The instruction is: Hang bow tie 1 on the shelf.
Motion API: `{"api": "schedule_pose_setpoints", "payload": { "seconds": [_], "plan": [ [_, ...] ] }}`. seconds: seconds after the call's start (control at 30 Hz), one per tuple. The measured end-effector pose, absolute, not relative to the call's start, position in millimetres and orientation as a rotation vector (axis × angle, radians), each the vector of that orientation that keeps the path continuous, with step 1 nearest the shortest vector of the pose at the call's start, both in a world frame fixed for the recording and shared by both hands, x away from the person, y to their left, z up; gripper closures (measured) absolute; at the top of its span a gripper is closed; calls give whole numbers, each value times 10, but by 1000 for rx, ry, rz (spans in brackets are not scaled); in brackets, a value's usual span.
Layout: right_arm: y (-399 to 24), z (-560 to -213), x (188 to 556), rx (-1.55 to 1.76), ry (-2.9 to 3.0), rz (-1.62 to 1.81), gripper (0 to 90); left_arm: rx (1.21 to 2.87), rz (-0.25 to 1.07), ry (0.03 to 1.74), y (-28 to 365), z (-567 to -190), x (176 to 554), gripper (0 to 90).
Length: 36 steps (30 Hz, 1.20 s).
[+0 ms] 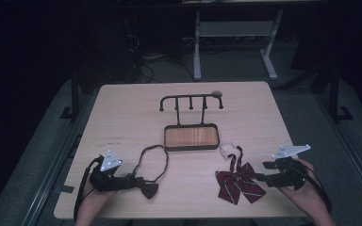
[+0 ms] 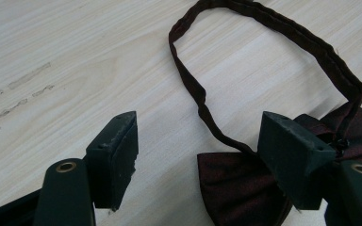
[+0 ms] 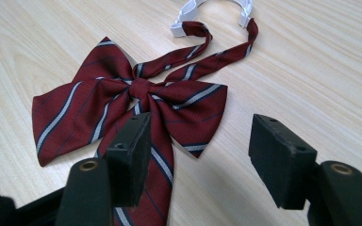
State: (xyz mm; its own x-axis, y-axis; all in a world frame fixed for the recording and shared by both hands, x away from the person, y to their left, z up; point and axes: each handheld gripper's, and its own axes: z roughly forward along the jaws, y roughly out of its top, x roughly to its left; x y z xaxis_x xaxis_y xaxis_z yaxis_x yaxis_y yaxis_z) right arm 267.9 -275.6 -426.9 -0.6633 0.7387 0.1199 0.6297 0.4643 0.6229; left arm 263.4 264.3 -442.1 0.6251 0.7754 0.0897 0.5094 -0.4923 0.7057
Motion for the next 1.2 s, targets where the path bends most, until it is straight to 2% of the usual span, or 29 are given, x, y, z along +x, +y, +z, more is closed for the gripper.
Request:
{"api": "schedule_pose_setpoints", "payload": {
  "seconds": [1.2],
  "plan": [
    [-2416, -4005, 3155, 1104, 2681, 835, 418, 2202, 530, 1000, 2685, -4410, 2624, 297]
  ]
}}
